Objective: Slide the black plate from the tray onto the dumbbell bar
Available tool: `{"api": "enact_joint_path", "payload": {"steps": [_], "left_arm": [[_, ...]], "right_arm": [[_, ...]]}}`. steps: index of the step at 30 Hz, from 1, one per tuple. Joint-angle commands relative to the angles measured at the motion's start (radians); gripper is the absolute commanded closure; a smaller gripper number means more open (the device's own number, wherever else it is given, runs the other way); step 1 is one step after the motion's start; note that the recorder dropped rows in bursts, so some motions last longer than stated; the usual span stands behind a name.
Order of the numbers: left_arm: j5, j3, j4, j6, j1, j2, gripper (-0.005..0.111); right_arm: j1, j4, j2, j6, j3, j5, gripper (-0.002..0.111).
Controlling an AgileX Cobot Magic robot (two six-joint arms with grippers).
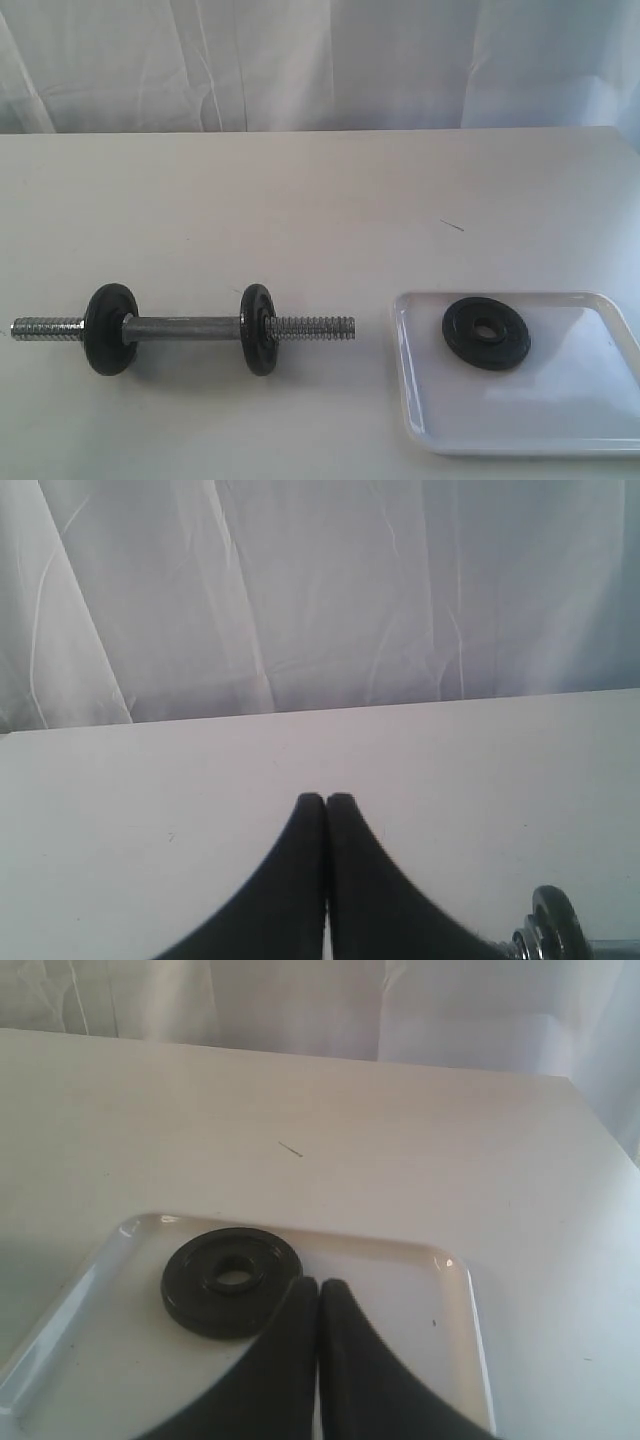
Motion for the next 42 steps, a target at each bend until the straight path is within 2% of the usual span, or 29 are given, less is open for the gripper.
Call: {"api": "enact_joint_path", "payload": {"steps": [1, 13, 16, 23, 28, 32, 36, 39, 42], "left_arm": [[-0.014, -0.008, 0.002, 0.002, -0.006, -0.002, 0.107], [-0.038, -0.008, 0.002, -0.008, -0.006, -0.002, 0.107], [-0.075, -0.008, 0.009, 0.045, -0.006, 0.002, 0.107], [-0.112, -0.008, 0.009, 0.223, -0.023, 0.211, 0.107], [-0.108, -0.008, 0.009, 0.324, -0.1, 0.401, 0.107], [-0.072, -0.037, 0.009, 0.342, -0.184, 0.492, 0.107], [0.076, -0.13, -0.009, 0.342, -0.286, 0.558, 0.107], [0.215, -0.225, -0.076, 0.37, -0.363, 0.642, 0.107], [0.348, -0.304, -0.227, 0.534, -0.426, 0.767, 0.107]], "right_arm": [[0.002, 0.001, -0.006, -0.002, 0.002, -0.008, 0.108], [0.002, 0.001, -0.006, -0.002, 0.002, -0.008, 0.108], [0.002, 0.001, -0.006, -0.002, 0.002, -0.008, 0.108], [0.002, 0.001, -0.006, -0.002, 0.002, -0.008, 0.108], [0.002, 0.001, -0.006, -0.002, 0.002, -0.008, 0.108], [0.002, 0.001, -0.006, -0.002, 0.002, -0.008, 0.108], [0.002, 0.001, -0.006, -0.002, 0.002, -0.008, 0.108], [0.002, 0.001, -0.006, -0.002, 0.002, -0.008, 0.108], [0.002, 0.001, -0.006, -0.002, 0.002, -0.008, 0.108]]}}
